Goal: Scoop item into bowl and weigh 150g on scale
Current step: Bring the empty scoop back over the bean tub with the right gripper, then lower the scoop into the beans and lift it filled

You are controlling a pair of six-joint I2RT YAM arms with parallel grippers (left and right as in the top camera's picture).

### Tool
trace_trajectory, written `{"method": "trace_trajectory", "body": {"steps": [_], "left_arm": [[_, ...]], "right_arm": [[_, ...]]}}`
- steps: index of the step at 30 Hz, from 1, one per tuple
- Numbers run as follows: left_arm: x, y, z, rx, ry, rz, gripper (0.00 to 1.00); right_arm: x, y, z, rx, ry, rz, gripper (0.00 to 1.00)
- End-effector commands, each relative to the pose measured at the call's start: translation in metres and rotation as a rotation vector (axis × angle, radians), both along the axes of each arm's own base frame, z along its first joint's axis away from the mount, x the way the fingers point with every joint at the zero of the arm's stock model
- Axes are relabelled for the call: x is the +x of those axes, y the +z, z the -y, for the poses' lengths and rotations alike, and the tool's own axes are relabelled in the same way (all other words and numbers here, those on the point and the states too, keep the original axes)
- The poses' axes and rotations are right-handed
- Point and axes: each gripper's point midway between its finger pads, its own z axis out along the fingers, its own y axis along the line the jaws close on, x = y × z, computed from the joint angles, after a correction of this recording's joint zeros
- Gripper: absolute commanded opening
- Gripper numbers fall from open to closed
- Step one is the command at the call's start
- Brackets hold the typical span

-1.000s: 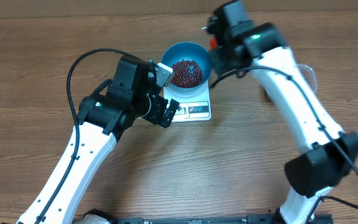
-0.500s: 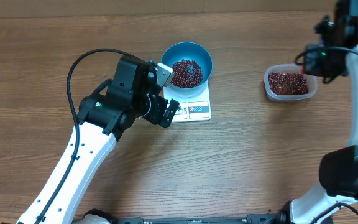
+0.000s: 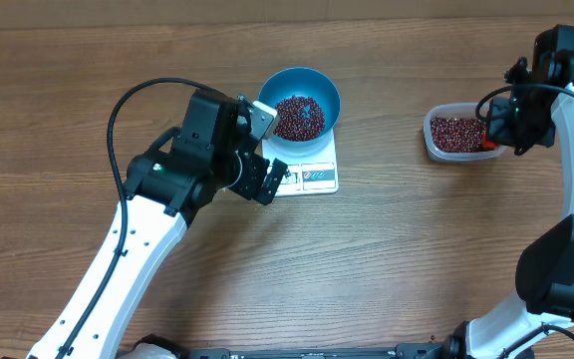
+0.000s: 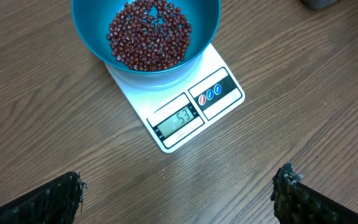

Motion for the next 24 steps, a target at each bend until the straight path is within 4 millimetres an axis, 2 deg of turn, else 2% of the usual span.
{"method": "trace_trajectory", "body": {"steps": [1,13,24], "left_arm": [[0.000,0.002,-0.001,-0.005,0.014,0.005,1.00],[0.000,0.002,-0.001,-0.005,0.014,0.005,1.00],[0.000,0.002,-0.001,-0.005,0.014,0.005,1.00]], "right_arm": [[-0.002,0.003,0.000,0.002,0.002,0.014,0.04],[-0.001,0.003,0.000,-0.006,0.045,0.018,0.04],[0.000,-0.008,0.002,-0.014,0.076,-0.015,0.04]]}}
